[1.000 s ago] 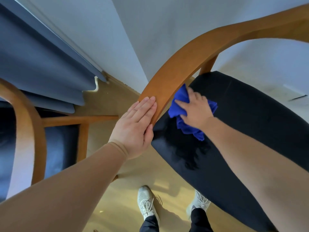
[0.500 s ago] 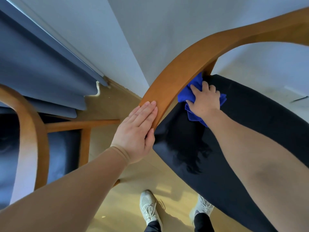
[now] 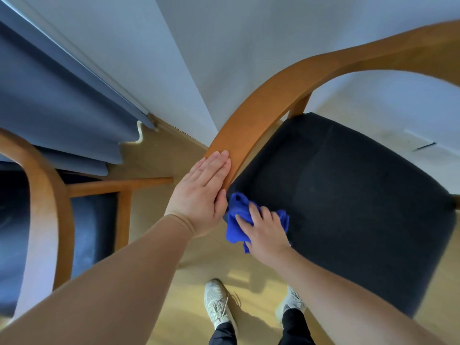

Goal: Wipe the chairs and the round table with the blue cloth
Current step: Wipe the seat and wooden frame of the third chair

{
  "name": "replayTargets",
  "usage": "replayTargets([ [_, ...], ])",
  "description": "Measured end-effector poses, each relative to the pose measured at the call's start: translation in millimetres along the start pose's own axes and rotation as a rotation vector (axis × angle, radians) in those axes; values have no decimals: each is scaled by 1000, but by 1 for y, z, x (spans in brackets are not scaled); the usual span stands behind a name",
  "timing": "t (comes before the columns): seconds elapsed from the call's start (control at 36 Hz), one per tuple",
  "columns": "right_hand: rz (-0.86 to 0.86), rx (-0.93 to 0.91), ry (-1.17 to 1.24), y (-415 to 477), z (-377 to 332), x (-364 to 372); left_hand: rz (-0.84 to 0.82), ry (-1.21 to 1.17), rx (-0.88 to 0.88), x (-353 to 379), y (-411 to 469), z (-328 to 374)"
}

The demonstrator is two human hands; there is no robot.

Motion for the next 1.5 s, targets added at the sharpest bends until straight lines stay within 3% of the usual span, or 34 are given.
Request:
replayTargets([
  [0.19,-45,-292,-44,0,26,-7,-5,23,9,1,-1,1],
  [0.36,-16,-310,-52,12,55,-16,-8,29,-5,2,-2,1],
  [0.78,168,250,-34,83,238,-83,0,41,-22,5,-2,1],
  [0.94,251,232,-17,84,251,-78,7,45,-35,6,-2,-1],
  [1.0,290,349,2,81,263,-76,1,39,-27,6,-2,-1],
  [1.06,340,578,85,75,278,-78,6,36,-23,6,-2,-2],
  [1.14,303,794,200,69,288,-82,12,18,-24,6,-2,-3],
  [1.28,282,642,122,57,270,-75,24,0,-23,5,-1,-4],
  [1.5,236,560,118,5,182,-38,4,19,-22,4,-1,-2],
])
Point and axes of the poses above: each hand's wrist, its own y-axis towards the middle knuckle, its own x-axis out of the palm, z = x × y, the point moved 4 cm from there along y, towards the middle knuckle, and after that the axes turned 1 degree about -x, right-handed, at the moved point
